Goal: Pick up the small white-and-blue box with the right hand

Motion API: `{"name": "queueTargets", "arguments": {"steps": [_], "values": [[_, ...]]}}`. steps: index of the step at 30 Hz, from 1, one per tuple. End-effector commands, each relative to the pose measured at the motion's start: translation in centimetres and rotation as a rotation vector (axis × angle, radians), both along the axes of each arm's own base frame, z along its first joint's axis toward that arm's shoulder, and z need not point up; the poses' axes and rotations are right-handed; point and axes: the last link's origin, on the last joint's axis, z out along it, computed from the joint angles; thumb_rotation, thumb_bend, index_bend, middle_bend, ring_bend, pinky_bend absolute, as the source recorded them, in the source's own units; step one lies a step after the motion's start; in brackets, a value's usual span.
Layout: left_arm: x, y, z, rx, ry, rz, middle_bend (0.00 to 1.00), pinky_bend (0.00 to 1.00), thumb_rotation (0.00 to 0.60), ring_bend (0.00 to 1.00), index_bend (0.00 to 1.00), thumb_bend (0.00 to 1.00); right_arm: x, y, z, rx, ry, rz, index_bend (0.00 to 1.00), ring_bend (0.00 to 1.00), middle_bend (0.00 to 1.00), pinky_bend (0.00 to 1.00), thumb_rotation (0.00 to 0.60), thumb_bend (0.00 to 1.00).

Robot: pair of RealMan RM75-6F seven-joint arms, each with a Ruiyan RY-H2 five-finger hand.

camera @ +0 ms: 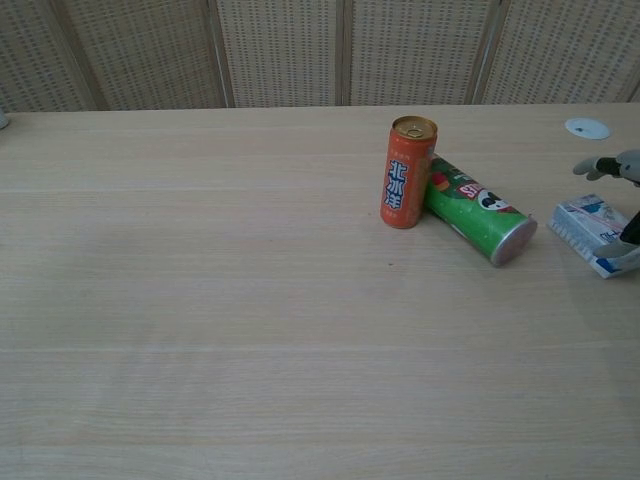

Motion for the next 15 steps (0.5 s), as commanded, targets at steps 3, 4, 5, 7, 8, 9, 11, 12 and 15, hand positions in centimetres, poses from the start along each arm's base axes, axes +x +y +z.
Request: {"name": "queueTargets", "arguments": {"steps": [3,4,5,7,8,9,11,12,15], "values": [[0.1,-0.1,0.1,0.004,0.003,-0.001,0.13,0.0,0.566,0.0,0.07,0.27,-0.4,-1.1,-0.5,0.009,-0.014,-0.022,0.0,0.0,0.0,0.0,0.6,0.18],[0.2,-0.2,0.2,0.005,0.003,-0.002,0.13,0.0,0.565,0.0,0.07,0.27,-0.6,-1.2,-0.6,0.013,-0.014,-0.026,0.0,0.0,0.0,0.0,0.6,0.19],[0.2,-0.2,0.2,0.006,0.002,-0.002,0.13,0.0,0.565,0.0,0.07,0.27,-0.8,-1.4,-0.7,0.016,-0.012,-0.031,0.0,0.0,0.0,0.0,0.6,0.19],[0.1,-0.3,0.2,0.008,0.002,0.001,0.13,0.0,0.566,0.0,0.07,0.27,-1.2,-1.6,-0.7,0.025,-0.005,-0.042,0.0,0.0,0.0,0.0,0.6,0.19],[0.1,-0.4,0.3,0.009,0.003,0.003,0.13,0.0,0.566,0.0,0.07,0.27,-1.4,-1.8,-0.7,0.029,-0.003,-0.047,0.0,0.0,0.0,0.0,0.6,0.19],[0.0,-0.4,0.3,0.01,0.004,0.005,0.13,0.0,0.565,0.0,0.07,0.27,-1.5,-1.9,-0.7,0.031,-0.002,-0.052,0.0,0.0,0.0,0.0,0.6,0.19],[0.0,-0.5,0.4,0.014,0.006,0.01,0.13,0.0,0.565,0.0,0.07,0.27,-1.9,-2.2,-0.6,0.032,-0.001,-0.062,0.0,0.0,0.0,0.0,0.6,0.19],[0.0,-0.5,0.5,0.016,0.006,0.01,0.13,0.0,0.564,0.0,0.07,0.27,-2.0,-2.2,-0.6,0.031,-0.003,-0.065,0.0,0.0,0.0,0.0,0.6,0.19],[0.0,-0.6,0.6,0.021,0.006,0.012,0.13,0.0,0.566,0.0,0.07,0.27,-2.3,-2.3,-0.6,0.031,-0.01,-0.073,0.0,0.0,0.0,0.0,0.6,0.19]]}}
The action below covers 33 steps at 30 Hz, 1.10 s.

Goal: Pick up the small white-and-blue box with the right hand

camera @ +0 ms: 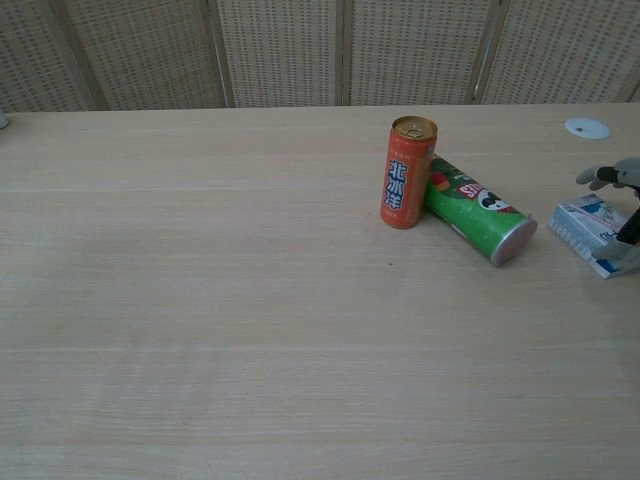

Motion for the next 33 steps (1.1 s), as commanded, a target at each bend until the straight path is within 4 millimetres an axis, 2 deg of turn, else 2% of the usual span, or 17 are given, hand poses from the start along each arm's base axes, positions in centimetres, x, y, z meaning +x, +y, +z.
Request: {"name": "queueTargets", "arguments": {"steps": [1,11,14,18,28,33], "values": [[0.0,0.0,0.1,0.002,0.0,0.002,0.13,0.0,0.566,0.0,0.07,0.27,-0.3,-0.1,-0.1,0.001,-0.013,-0.008,0.0,0.0,0.0,0.0,0.6,0.19],[0.3,-0.3,0.1,0.004,0.006,-0.002,0.13,0.0,0.563,0.0,0.07,0.27,-1.0,-0.6,-0.4,-0.009,-0.035,-0.02,0.0,0.0,0.0,0.0,0.6,0.19],[0.3,-0.4,0.2,0.005,0.007,0.0,0.13,0.0,0.564,0.0,0.07,0.27,-1.2,-0.7,-0.4,-0.013,-0.055,-0.032,0.0,0.0,0.0,0.06,0.6,0.19],[0.2,-0.5,0.3,0.009,0.006,0.001,0.13,0.0,0.564,0.0,0.07,0.27,-1.5,-0.8,-0.4,-0.019,-0.062,-0.035,0.0,0.0,0.0,0.21,0.6,0.19],[0.1,-0.6,0.2,0.007,0.004,0.001,0.13,0.0,0.566,0.0,0.07,0.27,-1.4,-0.7,-0.2,-0.047,-0.077,-0.027,0.0,0.24,0.14,0.48,0.6,0.19],[0.1,-0.4,0.1,0.002,0.004,-0.001,0.13,0.0,0.564,0.0,0.07,0.27,-1.4,-0.6,0.1,-0.069,-0.08,-0.017,0.03,0.34,0.21,0.54,0.6,0.21]]}}
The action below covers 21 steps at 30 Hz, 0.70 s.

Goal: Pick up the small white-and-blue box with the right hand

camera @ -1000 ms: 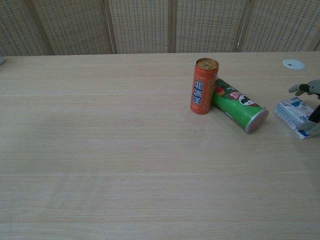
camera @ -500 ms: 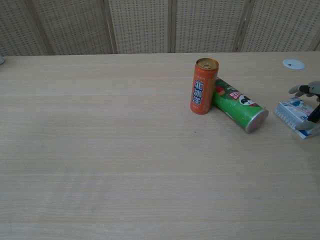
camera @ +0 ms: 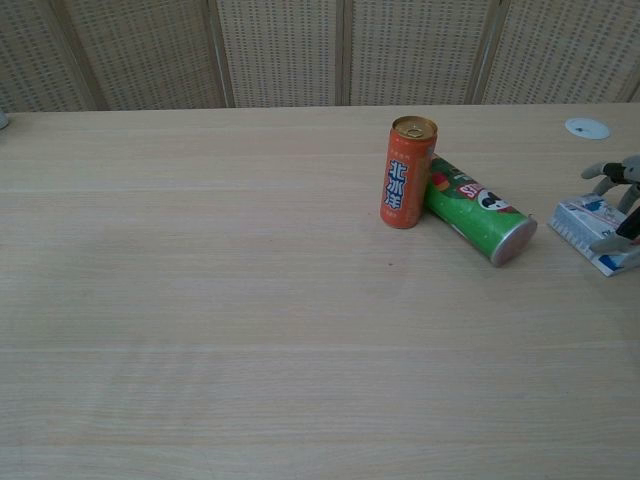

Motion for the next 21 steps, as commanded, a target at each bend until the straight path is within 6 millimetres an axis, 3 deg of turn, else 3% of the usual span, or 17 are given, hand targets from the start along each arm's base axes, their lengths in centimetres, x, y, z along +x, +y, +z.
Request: {"name": "queueTargets", "arguments": {"steps": [1,6,18,21], "values": [[0.0,0.0,-0.1,-0.002,-0.001,-0.002,0.13,0.0,0.565,0.0,0.07,0.27,-0.1,0.1,-0.1,-0.005,-0.003,-0.001,0.04,0.36,0.22,0.55,0.6,0.21],[-0.2,0.0,0.0,0.0,-0.002,0.004,0.13,0.0,0.565,0.0,0.07,0.27,-0.3,0.3,-0.3,-0.002,-0.01,-0.009,0.12,0.45,0.29,0.62,0.6,0.22],[-0.5,-0.2,0.1,0.004,-0.003,0.01,0.13,0.0,0.565,0.0,0.07,0.27,-0.5,0.4,-1.1,0.017,-0.01,-0.029,0.12,0.44,0.29,0.63,0.6,0.23],[-0.5,-0.2,0.1,0.007,-0.003,0.009,0.13,0.0,0.567,0.0,0.07,0.27,-0.4,0.2,-1.1,0.011,-0.007,-0.025,0.18,0.47,0.36,0.67,0.6,0.24]]}}
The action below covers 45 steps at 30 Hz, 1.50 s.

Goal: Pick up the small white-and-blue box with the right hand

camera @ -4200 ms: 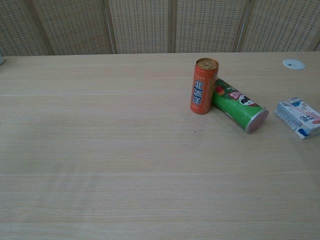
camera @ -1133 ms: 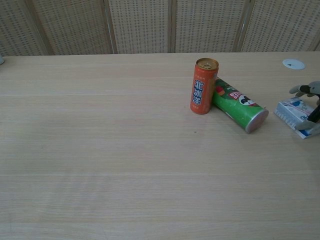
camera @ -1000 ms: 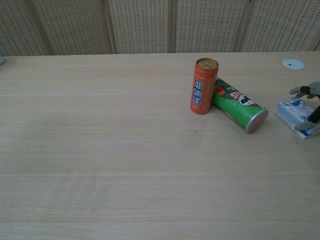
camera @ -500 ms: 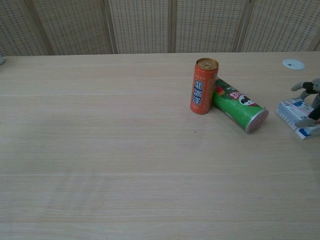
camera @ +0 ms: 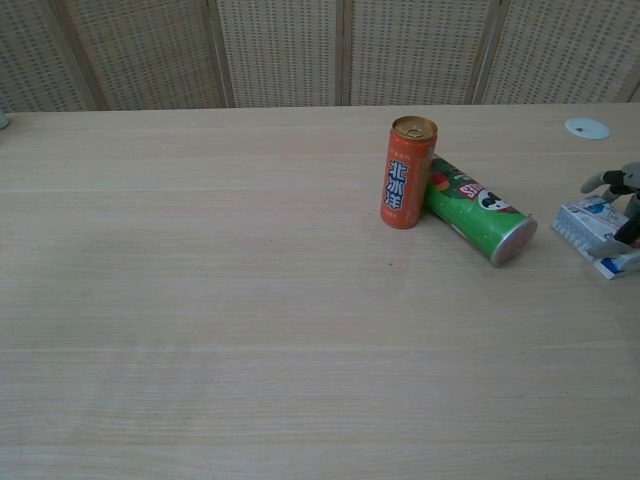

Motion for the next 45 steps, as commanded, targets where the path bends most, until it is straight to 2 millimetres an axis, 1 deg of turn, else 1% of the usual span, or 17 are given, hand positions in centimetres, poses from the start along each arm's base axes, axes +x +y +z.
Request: {"name": "queueTargets", "arguments": {"steps": [1,4,6,10,12,18,21,27,30,34,40,45], "values": [[0.0,0.0,0.0,0.002,-0.001,0.001,0.13,0.0,0.567,0.0,0.07,0.27,0.1,-0.1,0.1,-0.008,0.001,0.004,0.22,0.5,0.4,0.7,0.6,0.25],[-0.1,-0.1,0.0,0.001,-0.001,0.002,0.13,0.0,0.565,0.0,0.07,0.27,0.1,-0.2,0.1,-0.013,-0.004,0.006,0.29,0.59,0.49,0.78,0.6,0.27],[-0.1,-0.1,-0.1,-0.001,-0.001,0.003,0.13,0.0,0.566,0.0,0.07,0.27,0.2,-0.1,0.0,-0.018,-0.012,0.003,0.33,0.63,0.53,0.81,0.6,0.27],[-0.1,-0.1,-0.1,-0.001,-0.004,0.004,0.13,0.0,0.568,0.0,0.07,0.27,0.3,0.1,0.1,-0.027,-0.024,0.007,0.38,0.68,0.57,0.85,0.6,0.28],[-0.1,-0.2,-0.1,0.001,-0.002,0.004,0.13,0.0,0.566,0.0,0.07,0.27,0.4,0.1,0.6,-0.037,-0.021,0.016,0.38,0.68,0.58,0.85,0.6,0.28],[-0.1,-0.1,-0.2,-0.004,-0.005,0.0,0.13,0.0,0.566,0.0,0.07,0.27,1.7,0.0,3.4,-0.093,-0.007,0.068,0.39,0.69,0.59,0.85,0.6,0.28],[-0.1,-0.1,-0.4,-0.007,-0.008,0.0,0.13,0.0,0.565,0.0,0.07,0.27,2.7,0.0,5.1,-0.126,-0.005,0.103,0.39,0.69,0.59,0.85,0.6,0.28],[-0.1,-0.4,-0.6,-0.01,-0.007,0.003,0.13,0.0,0.57,0.0,0.07,0.27,5.4,0.1,8.9,-0.189,0.001,0.188,0.4,0.69,0.59,0.85,0.6,0.27],[0.1,-0.8,-0.7,-0.002,-0.01,-0.003,0.13,0.0,0.564,0.0,0.07,0.27,6.9,0.1,10.4,-0.217,-0.004,0.229,0.41,0.71,0.61,0.85,0.6,0.28],[-0.1,-2.0,-0.9,-0.003,-0.025,0.0,0.13,0.0,0.564,0.0,0.07,0.27,9.4,-0.1,12.5,-0.284,-0.055,0.289,0.41,0.71,0.61,0.85,0.6,0.28],[-0.9,-3.9,-0.6,0.007,-0.038,0.013,0.13,0.0,0.566,0.0,0.07,0.27,12.6,-0.5,14.7,-0.374,-0.154,0.374,0.41,0.71,0.6,0.85,0.6,0.28],[-1.7,-4.9,-0.2,0.022,-0.04,0.033,0.13,0.0,0.565,0.0,0.07,0.27,13.6,-0.5,15.3,-0.415,-0.209,0.396,0.41,0.71,0.6,0.85,0.6,0.28]]}}
